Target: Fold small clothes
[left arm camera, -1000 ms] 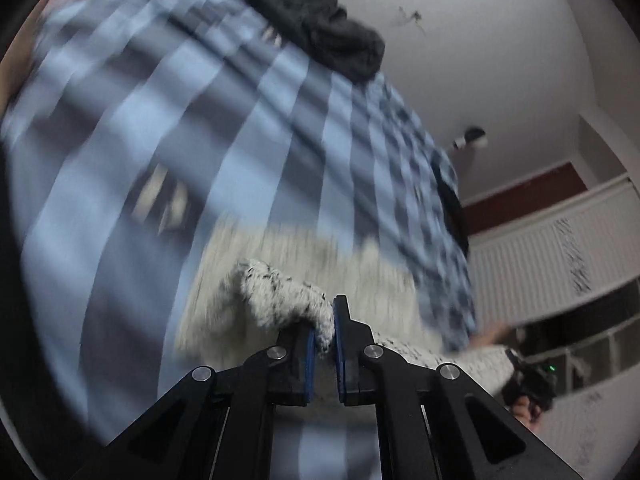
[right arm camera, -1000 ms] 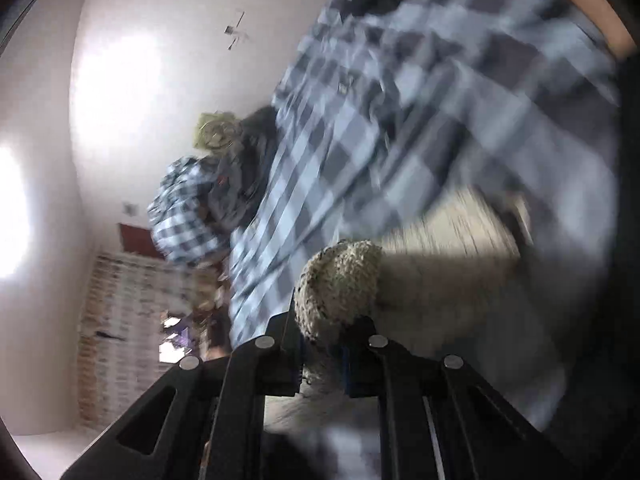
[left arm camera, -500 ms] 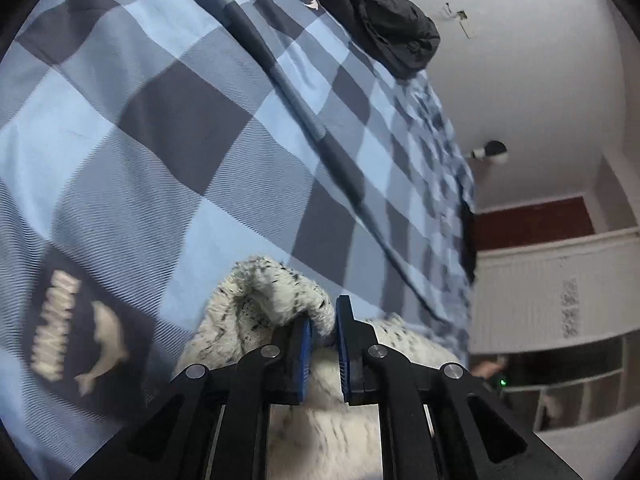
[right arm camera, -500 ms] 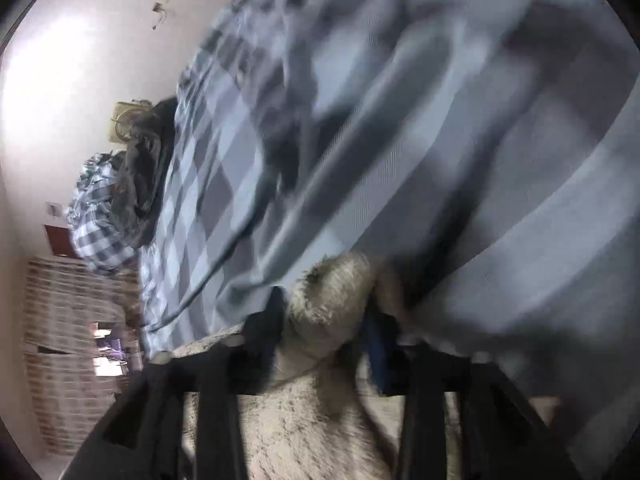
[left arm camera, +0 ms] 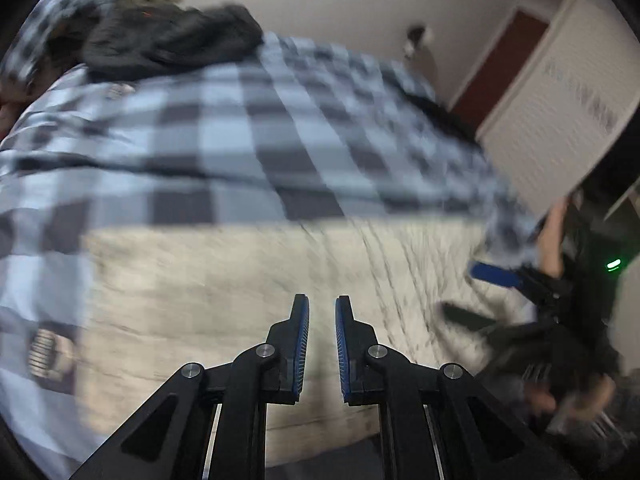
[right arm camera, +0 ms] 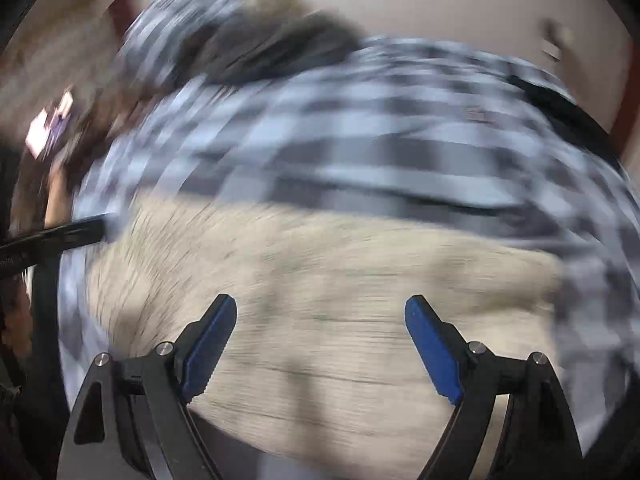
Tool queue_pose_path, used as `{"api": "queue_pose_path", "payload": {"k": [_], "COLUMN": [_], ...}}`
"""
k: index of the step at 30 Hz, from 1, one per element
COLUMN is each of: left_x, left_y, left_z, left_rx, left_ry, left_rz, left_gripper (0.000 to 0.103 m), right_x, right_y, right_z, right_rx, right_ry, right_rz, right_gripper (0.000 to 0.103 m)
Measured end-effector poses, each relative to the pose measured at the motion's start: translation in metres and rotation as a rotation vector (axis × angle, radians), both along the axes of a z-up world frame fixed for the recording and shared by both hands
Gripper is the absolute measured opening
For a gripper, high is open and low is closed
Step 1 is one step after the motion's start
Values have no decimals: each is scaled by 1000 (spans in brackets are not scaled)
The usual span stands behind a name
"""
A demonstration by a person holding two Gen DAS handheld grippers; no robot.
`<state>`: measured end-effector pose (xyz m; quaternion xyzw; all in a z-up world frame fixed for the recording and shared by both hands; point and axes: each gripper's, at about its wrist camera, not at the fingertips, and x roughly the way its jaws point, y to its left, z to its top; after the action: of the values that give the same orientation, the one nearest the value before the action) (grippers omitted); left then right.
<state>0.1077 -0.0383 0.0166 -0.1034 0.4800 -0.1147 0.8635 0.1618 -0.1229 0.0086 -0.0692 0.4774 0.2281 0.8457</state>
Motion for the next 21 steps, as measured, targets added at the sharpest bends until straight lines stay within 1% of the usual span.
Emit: {"api": "queue_pose_path", "payload": {"k": [1,2,3,4,5,6,7,8,9,10,11,12,14,15,16,17,18,19,20,21], "left_x": [3,4,4,-1,-7,-11,-14,-18,-23,-29,-34,-35,-37,-36,-40,-43,-45,-44,-38,-32], "left_y": [-17,-29,-28,-21,-8,9,25,43,62,76,88,98,112,124,131,136,136,132,119,107], "left_z": [-19,-37,-47,-54,-54,-54,-54,-54,-54,-55,-55,-54,-50,-48,-40,-29,-15,-3,11,19], "left_rx": [76,177,229,212,182,200,235,265,258,241,262,311,464,543,543,488,414,360,320,298], "left_ry": [32,52,49,21,-4,-7,-4,-7,-14,-18,-22,-27,-6,16,9,-23,-68,-104,-138,-151], "left_rz": [-23,-44,-47,-58,-54,-10,38,82,91,85,95,118,219,299,336,346,342,336,324,302], "left_gripper": [10,10,10,10,10,10,10,10,9,9,10,10,11,11,11,10,10,10,10,10], "right_x": [0,3,3,2,3,3,3,7,14,18,19,16,14,13,11,10,5,0,-6,-12], "right_y": [12,17,16,7,-3,-19,-35,-56,-67,-83,-108,-127,-161,-170,-177,-174,-166,-155,-133,-116], "right_z": [-15,-33,-46,-54,-55,-52,-47,-45,-48,-51,-54,-54,-52,-48,-41,-36,-25,-13,4,14], "right_rx": [-15,-30,-59,-54,-22,29,56,77,90,98,75,13,-10,-17,-60,-116,-191,-218,-210,-193], "right_ry": [26,73,91,91,89,83,82,98,118,139,148,129,114,114,97,75,18,-38,-103,-143], "right_rz": [10,4,-2,5,14,25,23,7,-13,-41,-97,-147,-199,-237,-296,-334,-361,-343,-282,-240], "right_gripper": [84,84,84,83,78,73,53,29,24,21,21,21,20,21,24,34,35,36,50,61]}}
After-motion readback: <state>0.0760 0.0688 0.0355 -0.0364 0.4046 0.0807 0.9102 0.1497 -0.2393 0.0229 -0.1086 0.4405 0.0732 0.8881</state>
